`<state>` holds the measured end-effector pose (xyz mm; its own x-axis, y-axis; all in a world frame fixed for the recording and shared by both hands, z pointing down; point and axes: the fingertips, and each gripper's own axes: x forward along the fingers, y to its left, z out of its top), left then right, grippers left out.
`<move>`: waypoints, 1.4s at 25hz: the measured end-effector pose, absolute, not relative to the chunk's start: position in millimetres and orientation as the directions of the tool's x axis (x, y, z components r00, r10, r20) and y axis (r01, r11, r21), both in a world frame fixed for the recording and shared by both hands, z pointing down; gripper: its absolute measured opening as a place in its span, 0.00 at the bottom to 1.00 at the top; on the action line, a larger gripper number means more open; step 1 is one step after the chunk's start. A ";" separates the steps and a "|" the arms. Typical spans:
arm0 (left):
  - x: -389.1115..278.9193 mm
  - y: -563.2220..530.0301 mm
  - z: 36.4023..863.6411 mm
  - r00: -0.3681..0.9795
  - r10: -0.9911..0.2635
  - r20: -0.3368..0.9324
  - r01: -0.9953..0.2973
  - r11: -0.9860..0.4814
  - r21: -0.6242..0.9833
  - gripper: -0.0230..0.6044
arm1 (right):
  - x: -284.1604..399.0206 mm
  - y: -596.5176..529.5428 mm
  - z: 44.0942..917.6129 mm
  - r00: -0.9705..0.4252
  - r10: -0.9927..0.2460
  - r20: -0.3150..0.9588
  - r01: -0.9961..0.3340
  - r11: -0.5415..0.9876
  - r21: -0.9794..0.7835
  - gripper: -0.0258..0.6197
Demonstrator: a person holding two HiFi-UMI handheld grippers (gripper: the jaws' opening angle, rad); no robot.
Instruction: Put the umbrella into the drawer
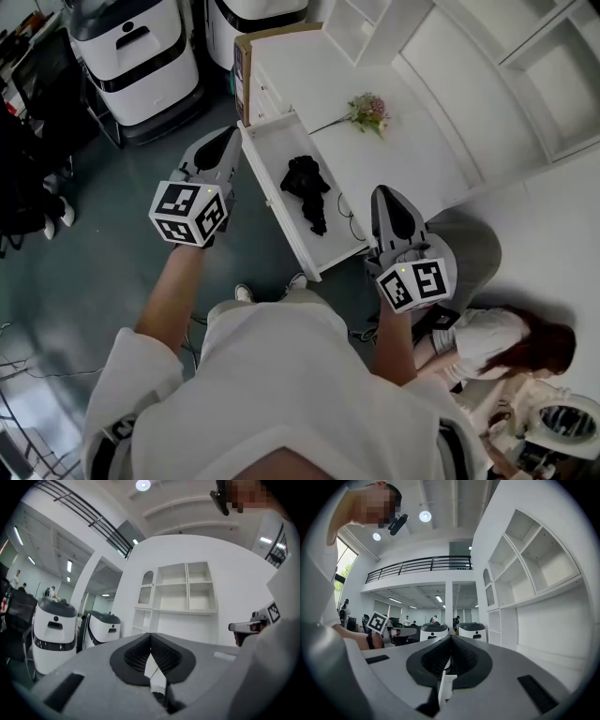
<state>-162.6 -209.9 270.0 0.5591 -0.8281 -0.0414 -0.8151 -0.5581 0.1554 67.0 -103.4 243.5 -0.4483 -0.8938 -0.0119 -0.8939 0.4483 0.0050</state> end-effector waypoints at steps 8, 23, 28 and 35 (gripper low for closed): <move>-204.5 -187.5 219.2 0.518 -0.845 -0.132 -0.849 -0.526 0.038 0.06 | 87.5 -111.9 220.3 -0.366 -0.928 -0.076 -0.930 0.366 0.010 0.04; -264.3 -134.0 202.8 0.379 -0.910 -0.169 -0.924 -0.383 -0.008 0.06 | 102.8 -109.8 249.0 -0.309 -0.950 -0.040 -0.946 0.312 -0.084 0.04; -266.1 -127.7 207.1 0.310 -0.931 -0.192 -0.951 -0.306 -0.049 0.06 | 116.8 -120.5 250.3 -0.305 -0.952 -0.037 -0.948 0.307 -0.085 0.04; -236.2 -139.6 200.5 0.314 -0.929 -0.195 -0.949 -0.310 -0.050 0.06 | 138.0 -132.5 249.3 -0.319 -0.947 -0.037 -0.942 0.321 -0.097 0.04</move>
